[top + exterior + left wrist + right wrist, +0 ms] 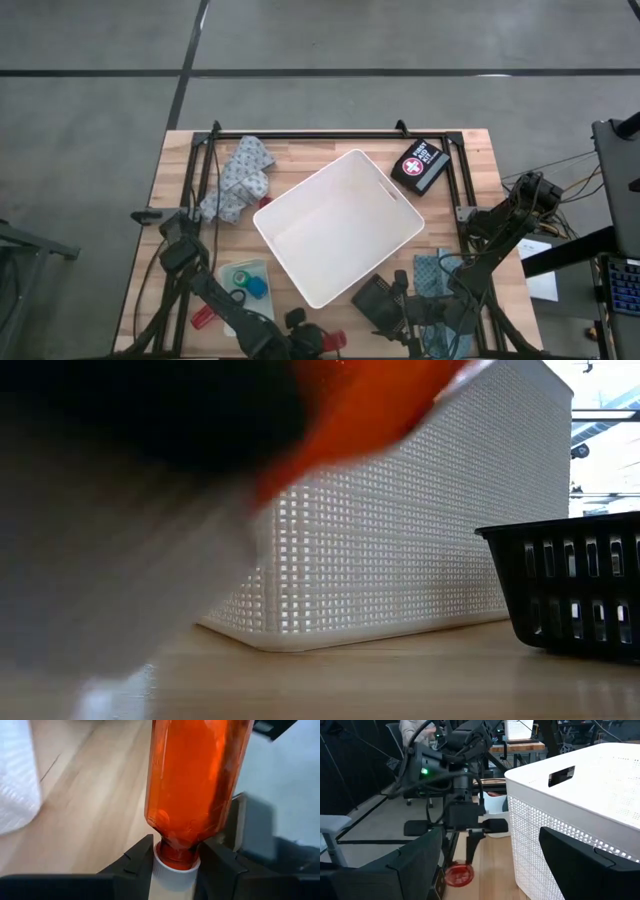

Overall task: Pick & place medical supplies in basket/bin
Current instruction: Put the middle orange bottle into the black basket

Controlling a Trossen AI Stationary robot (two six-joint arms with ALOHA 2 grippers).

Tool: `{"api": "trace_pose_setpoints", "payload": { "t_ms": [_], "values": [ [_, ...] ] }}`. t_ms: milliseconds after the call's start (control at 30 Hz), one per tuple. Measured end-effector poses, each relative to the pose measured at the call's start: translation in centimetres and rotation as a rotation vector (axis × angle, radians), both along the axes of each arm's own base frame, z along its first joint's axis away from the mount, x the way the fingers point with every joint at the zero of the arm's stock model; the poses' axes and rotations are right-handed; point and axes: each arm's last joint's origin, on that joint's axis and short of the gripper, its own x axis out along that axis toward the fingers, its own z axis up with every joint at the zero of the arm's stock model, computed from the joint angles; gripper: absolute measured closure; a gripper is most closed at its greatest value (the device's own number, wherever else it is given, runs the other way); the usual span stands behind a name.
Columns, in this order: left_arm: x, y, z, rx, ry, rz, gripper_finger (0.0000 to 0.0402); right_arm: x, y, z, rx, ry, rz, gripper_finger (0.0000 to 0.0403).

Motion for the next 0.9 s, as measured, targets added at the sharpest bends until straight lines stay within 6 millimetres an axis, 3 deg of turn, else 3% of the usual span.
{"api": "trace_pose_setpoints", "payload": {
  "t_ms": [200,533,733,900],
  "values": [
    [0.7,-0.4,0.8,0.006,-0.096,-0.015,0.0264,0.0,0.0,0.0,0.000,0.000,0.000,0.0074],
    [2.5,-0.3,1.0,-0.017,-0.312,0.109,0.0264,0.0,0.0,0.0,-0.002,0.001,0.000,0.0074],
    [2.4,-0.3,0.7,0.012,-0.299,0.094,0.0264,0.0,0.0,-0.1,-0.011,0.008,0.000,0.0074],
    [1.8,0.1,-0.1,0.017,-0.179,0.059,0.0264,0.0,0.0,-0.2,-0.012,0.009,0.000,0.0074]
  ]
}}
